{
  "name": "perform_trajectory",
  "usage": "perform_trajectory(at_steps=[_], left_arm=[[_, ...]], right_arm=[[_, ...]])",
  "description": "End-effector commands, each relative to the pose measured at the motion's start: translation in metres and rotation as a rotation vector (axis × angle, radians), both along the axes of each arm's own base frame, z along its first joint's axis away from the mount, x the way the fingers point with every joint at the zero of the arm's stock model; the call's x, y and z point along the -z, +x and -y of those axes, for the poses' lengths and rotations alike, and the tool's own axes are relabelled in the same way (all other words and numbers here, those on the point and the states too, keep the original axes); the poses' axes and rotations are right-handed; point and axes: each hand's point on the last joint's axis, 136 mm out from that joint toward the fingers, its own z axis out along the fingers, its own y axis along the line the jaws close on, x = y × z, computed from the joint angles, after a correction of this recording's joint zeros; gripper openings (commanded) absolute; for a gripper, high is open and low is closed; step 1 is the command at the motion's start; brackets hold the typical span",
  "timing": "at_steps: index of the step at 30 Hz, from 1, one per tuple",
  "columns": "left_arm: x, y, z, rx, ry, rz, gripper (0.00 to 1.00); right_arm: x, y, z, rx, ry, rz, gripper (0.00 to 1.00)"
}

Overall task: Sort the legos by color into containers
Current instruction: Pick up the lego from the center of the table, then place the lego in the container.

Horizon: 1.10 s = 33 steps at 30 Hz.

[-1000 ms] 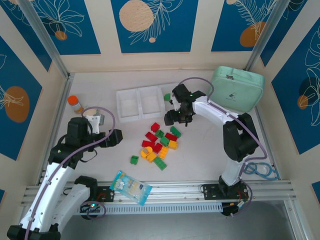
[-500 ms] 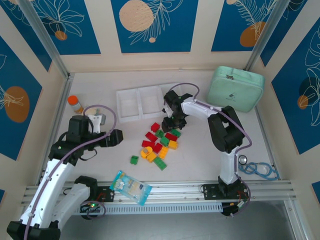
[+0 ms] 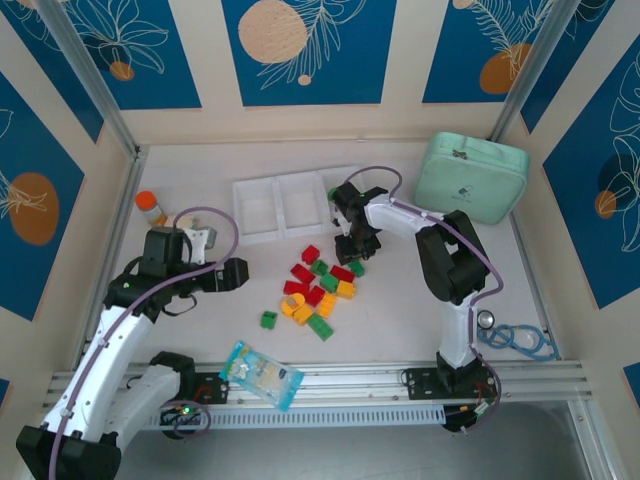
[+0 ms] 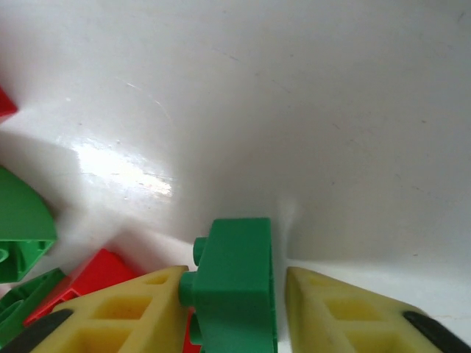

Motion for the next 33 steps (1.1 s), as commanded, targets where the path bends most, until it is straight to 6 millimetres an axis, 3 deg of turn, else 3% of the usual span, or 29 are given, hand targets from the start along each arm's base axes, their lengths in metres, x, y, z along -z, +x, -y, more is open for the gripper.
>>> perform_trajectory(at_steps=[1, 7, 13, 18, 23, 27, 33], left_arm=[[-0.006, -0.004, 0.004, 0.034, -0.010, 0.026, 0.99], [-0.006, -0.003, 0.000, 0.014, 0.002, 0.036, 0.99], [-0.006, -0.002, -0.007, -0.025, 0.027, 0.052, 0.99], [-0.011, -0.002, -0.012, -0.044, 0.040, 0.109, 0.99], [-0.015, -0.004, -0.014, -0.051, 0.036, 0.134, 0.99], [-0.016, -0.005, -0.014, -0.046, 0.034, 0.146, 0.99], [-0.019, -0.007, -0.012, -0.036, 0.028, 0.145, 0.99]], right_arm=[[0.009, -0.011, 0.009, 0.011, -0.042, -0.054, 0.37], [0.001, -0.010, 0.011, 0.037, -0.052, -0.045, 0.27], [-0.043, 0.006, -0.003, 0.066, 0.046, 0.055, 0.20], [-0.083, 0.039, -0.016, 0.111, 0.125, 0.179, 0.15], [-0.103, 0.082, -0.017, 0.190, 0.152, 0.261, 0.13], [-0.107, 0.120, -0.012, 0.260, 0.167, 0.303, 0.15], [-0.091, 0.162, -0.012, 0.316, 0.218, 0.266, 0.15]])
